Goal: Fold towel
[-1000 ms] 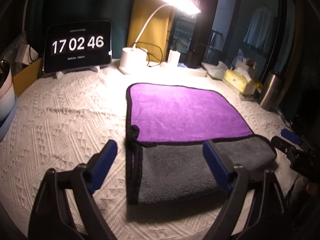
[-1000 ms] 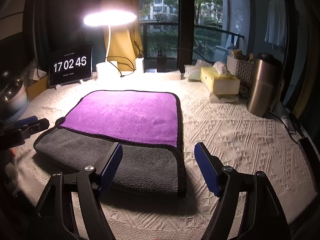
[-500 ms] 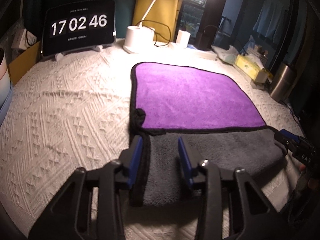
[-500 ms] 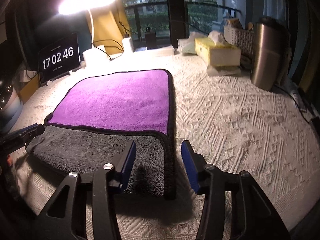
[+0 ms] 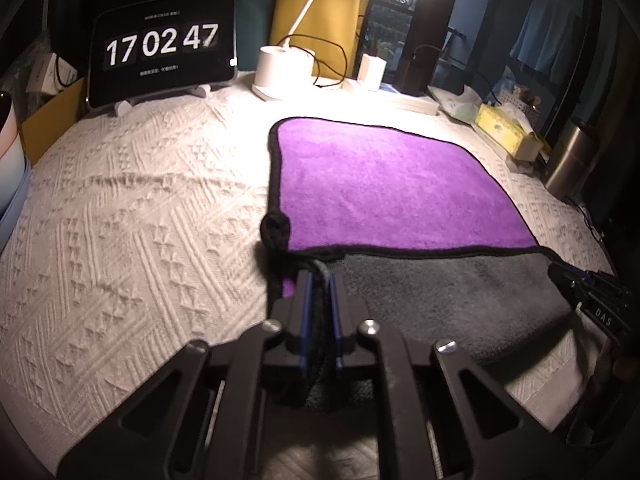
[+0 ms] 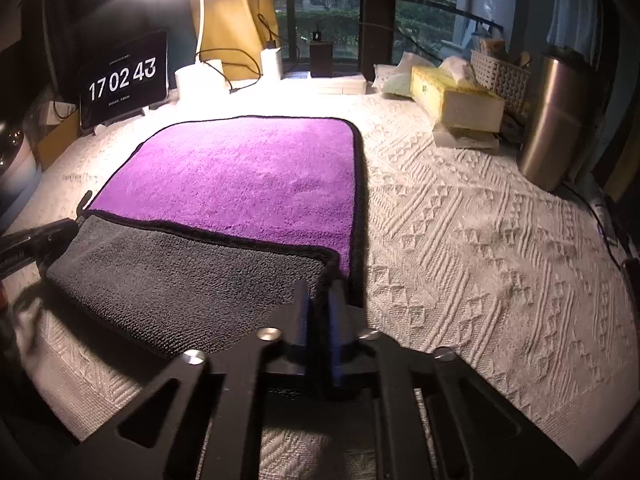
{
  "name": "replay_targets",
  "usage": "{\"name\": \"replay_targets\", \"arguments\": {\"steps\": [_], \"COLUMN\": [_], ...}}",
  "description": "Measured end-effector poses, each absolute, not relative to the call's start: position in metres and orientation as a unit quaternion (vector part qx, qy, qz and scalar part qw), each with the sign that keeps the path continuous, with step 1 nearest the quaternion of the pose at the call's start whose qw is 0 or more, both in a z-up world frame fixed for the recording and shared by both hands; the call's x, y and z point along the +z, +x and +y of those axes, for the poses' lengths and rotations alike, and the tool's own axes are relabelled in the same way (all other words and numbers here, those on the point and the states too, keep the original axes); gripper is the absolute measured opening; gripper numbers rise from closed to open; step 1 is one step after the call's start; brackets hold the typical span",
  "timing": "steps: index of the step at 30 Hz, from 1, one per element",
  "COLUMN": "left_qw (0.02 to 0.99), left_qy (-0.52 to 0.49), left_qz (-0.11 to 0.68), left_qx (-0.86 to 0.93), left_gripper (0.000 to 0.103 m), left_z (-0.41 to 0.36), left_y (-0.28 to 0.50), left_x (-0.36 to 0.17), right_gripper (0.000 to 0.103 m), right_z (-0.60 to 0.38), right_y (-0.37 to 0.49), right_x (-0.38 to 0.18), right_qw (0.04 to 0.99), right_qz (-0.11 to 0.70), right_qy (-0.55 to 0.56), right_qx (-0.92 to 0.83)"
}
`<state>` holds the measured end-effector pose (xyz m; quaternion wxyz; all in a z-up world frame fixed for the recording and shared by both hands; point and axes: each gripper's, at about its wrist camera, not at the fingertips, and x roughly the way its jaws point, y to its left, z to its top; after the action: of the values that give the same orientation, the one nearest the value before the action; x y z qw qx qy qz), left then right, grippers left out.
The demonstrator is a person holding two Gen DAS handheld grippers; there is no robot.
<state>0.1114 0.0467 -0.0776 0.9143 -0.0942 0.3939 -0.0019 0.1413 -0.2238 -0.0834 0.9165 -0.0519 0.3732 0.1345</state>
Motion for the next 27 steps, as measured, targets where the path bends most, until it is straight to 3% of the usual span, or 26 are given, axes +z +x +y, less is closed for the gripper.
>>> {"name": "replay_targets", "arguments": {"steps": [27], "left_qw": [0.946], "left_qy": [-0.05], "left_qz": [0.319], "left_qx": [0.019], "left_gripper": [0.008], "left_z": [0.05], "left_y": [0.104], "left_x": [-0.035], "right_gripper": [0.005], "right_z": [-0.222], "right_y": [0.125], "right_x": [-0.036], "right_qw": [0.951], "right_qz": [0.277], "right_qy": [-0.076], "right_qx": [0.117]}}
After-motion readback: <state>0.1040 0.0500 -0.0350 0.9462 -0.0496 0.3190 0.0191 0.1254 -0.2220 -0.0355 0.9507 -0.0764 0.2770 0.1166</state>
